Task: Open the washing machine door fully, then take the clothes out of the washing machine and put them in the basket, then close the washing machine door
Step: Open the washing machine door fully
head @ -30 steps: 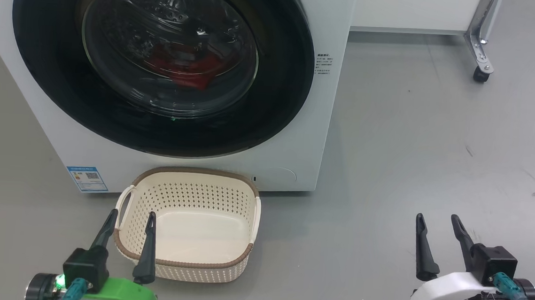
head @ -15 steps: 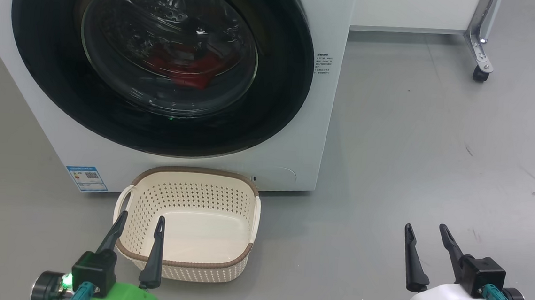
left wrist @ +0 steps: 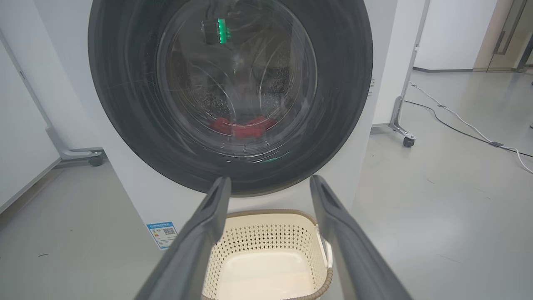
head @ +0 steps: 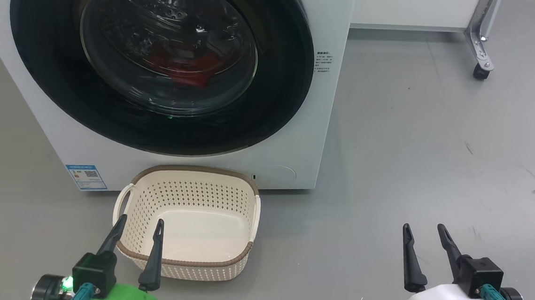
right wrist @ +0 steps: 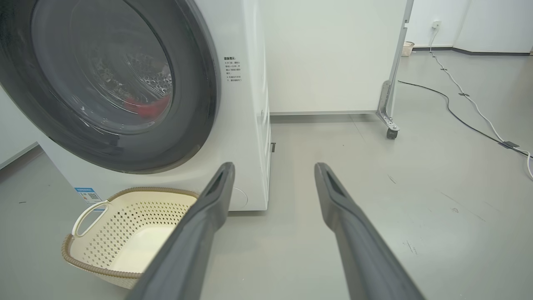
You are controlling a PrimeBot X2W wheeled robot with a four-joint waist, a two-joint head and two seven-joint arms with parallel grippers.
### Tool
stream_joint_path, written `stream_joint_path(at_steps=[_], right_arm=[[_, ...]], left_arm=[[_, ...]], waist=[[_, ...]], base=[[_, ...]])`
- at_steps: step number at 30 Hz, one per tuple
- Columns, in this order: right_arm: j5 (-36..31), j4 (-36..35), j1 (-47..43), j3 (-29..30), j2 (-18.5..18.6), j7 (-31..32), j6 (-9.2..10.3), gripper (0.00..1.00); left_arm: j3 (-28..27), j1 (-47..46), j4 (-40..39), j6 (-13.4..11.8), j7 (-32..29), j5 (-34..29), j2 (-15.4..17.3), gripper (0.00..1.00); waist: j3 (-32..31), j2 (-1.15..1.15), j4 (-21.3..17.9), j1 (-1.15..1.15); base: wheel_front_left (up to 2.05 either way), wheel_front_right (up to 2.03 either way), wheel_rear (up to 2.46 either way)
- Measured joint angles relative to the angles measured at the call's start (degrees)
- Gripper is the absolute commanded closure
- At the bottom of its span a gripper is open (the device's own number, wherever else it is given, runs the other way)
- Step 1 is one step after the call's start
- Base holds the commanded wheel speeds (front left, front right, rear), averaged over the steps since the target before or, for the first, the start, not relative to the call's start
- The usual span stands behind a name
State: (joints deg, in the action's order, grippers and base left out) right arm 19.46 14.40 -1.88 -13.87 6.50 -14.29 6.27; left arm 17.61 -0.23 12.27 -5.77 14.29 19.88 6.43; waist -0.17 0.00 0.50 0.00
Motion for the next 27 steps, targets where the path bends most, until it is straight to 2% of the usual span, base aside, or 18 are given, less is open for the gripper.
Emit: stream_joint_path(at_steps=[4,5,6,15,20,27], right_arm=[[-0.5,0.0,0.0,0.0,0.0,0.0,-0.08,0.00],[-0.5,0.0,0.0,0.0,0.0,0.0,-0.13,0.14],[-0.5,-0.2,0.0,0.1,-0.1,0.0,-0.26,1.00],[0.5,-0.7,0.0,1.1,-0.5,0.0,-1.21,1.00],[2.4,-0.4,0.4,1.6,-0.7,0.0,-2.79,1.00],[11.1,-0.2,3.6,5.4,-2.2,0.5,-5.81,1.00]], left_arm=[[-0.1,0.0,0.2,0.0,0.0,-0.1,0.0,0.00],[-0.1,0.0,0.2,0.0,0.0,-0.1,-0.1,0.00],[-0.1,0.0,0.2,0.0,0.0,-0.1,-0.1,0.00],[-0.4,0.0,0.1,0.0,0.0,-0.2,-0.3,0.00],[-0.4,-0.1,-0.2,0.0,0.0,-0.4,-0.4,0.00],[-0.6,-1.1,-1.2,0.0,0.0,-0.9,-0.6,0.00]], waist=[[0.1,0.00,0.1,0.00],[0.1,0.00,0.2,0.00],[0.2,0.00,0.2,0.00],[0.9,0.00,0.6,0.00],[2.3,0.00,0.9,0.00],[4.9,0.00,1.7,0.00]], base=[[0.00,0.00,0.00],[0.00,0.00,0.00],[0.00,0.00,0.00],[0.00,0.00,0.00],[0.00,0.00,0.00],[0.00,0.00,0.00]])
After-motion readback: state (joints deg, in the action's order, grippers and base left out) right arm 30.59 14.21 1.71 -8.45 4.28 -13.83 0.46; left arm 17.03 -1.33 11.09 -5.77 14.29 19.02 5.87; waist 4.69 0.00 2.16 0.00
